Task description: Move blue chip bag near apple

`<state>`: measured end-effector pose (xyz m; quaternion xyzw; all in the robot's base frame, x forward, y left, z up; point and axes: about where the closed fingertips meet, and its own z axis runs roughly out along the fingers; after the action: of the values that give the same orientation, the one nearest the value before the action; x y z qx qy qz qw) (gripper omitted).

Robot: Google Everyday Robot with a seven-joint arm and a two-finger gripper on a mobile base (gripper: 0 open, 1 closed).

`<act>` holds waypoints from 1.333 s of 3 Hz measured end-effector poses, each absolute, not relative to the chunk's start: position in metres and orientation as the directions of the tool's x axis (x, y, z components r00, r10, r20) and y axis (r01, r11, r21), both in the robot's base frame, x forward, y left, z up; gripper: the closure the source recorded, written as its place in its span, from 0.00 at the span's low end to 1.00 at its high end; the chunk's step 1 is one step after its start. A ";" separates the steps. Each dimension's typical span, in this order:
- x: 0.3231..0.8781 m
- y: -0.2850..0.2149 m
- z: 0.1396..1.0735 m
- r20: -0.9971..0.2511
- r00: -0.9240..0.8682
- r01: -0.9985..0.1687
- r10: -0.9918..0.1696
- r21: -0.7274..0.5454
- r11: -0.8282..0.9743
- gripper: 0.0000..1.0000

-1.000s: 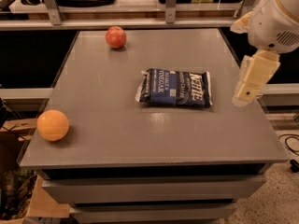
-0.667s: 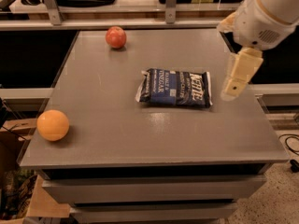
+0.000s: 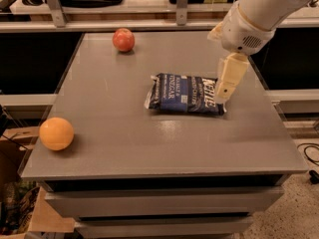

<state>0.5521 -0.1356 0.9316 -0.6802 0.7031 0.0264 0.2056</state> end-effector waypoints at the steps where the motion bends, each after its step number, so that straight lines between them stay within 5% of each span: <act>1: 0.565 -0.118 0.909 -0.321 0.018 -0.977 -0.947 -0.206 0.051 0.00; 4: 0.573 -0.072 0.848 -0.303 0.017 -0.993 -0.953 -0.117 0.019 0.01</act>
Offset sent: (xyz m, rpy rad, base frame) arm 0.0227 0.0612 -0.0687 -0.0403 0.0931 0.0495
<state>0.5726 -0.0721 0.8478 -0.6971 0.6979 0.0665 0.1505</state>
